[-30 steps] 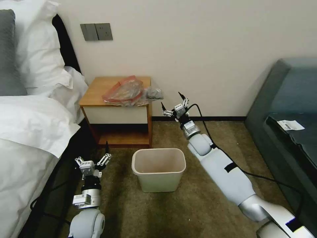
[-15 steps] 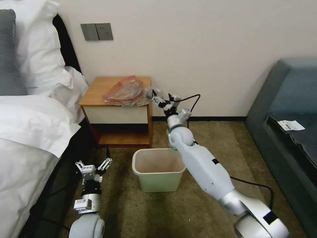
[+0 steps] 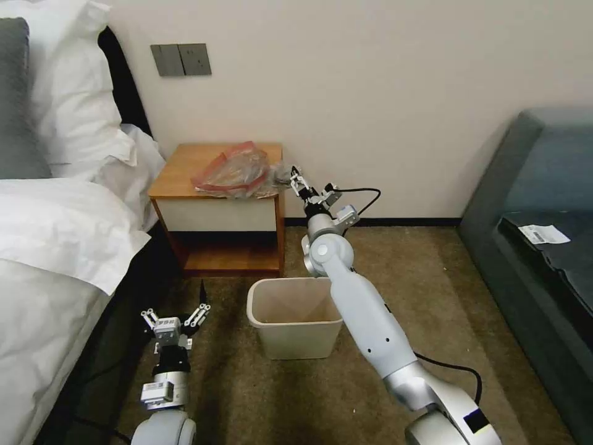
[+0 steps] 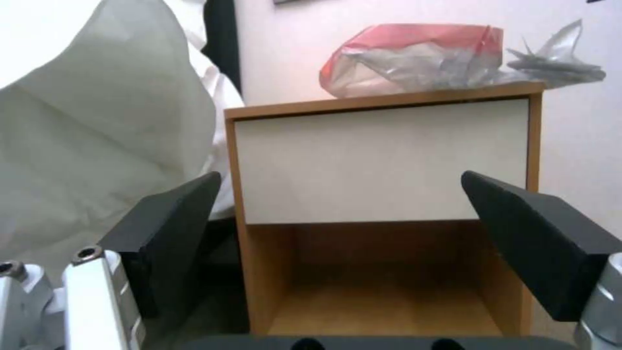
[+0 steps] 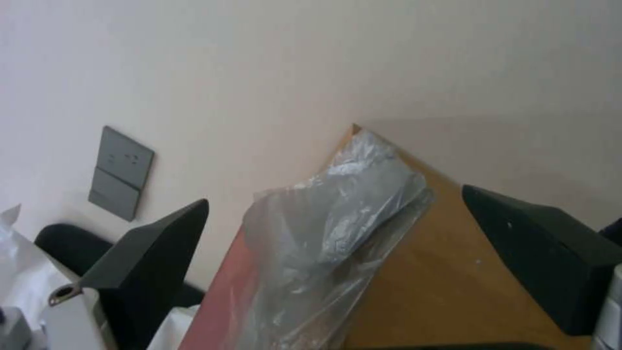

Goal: Pick up the garbage bag from the table and place it over the trash can.

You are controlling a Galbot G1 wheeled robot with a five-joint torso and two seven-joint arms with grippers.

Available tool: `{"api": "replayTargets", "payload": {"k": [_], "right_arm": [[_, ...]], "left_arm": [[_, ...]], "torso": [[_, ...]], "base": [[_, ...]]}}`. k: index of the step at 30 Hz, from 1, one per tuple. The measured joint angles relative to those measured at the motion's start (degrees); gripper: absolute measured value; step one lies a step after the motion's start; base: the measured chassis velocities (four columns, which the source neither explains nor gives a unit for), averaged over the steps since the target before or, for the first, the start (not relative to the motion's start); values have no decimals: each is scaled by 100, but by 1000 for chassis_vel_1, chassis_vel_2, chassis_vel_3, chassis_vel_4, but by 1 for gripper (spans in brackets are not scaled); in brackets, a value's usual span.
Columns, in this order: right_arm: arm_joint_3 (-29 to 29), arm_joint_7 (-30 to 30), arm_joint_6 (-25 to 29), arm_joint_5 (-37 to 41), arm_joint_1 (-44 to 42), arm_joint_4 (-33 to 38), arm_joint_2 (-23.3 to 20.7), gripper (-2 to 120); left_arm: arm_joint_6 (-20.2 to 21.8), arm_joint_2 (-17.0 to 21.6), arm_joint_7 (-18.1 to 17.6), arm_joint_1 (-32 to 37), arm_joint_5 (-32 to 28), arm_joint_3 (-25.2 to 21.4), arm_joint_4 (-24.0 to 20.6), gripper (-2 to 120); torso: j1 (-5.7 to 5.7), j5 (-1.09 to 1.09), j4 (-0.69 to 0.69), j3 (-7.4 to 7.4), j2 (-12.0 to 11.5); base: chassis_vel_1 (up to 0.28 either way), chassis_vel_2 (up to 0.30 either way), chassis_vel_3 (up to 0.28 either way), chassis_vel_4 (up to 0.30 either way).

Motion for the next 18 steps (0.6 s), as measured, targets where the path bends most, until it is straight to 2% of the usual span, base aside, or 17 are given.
{"api": "replayTargets", "payload": {"k": [8,18], "right_arm": [[-16,-245,-43,33,159,-418,-10,100],[-2,-863,-26,152,507,-1149,-20,100]], "left_arm": [[-72,-216,-36,23,265,6,48,93],[-145,-416,-85,82,474,-27,121,93]], "torso": [[0,0,0,0,0],[0,0,0,0,0]], "base": [[0,0,0,0],[0,0,0,0]]}}
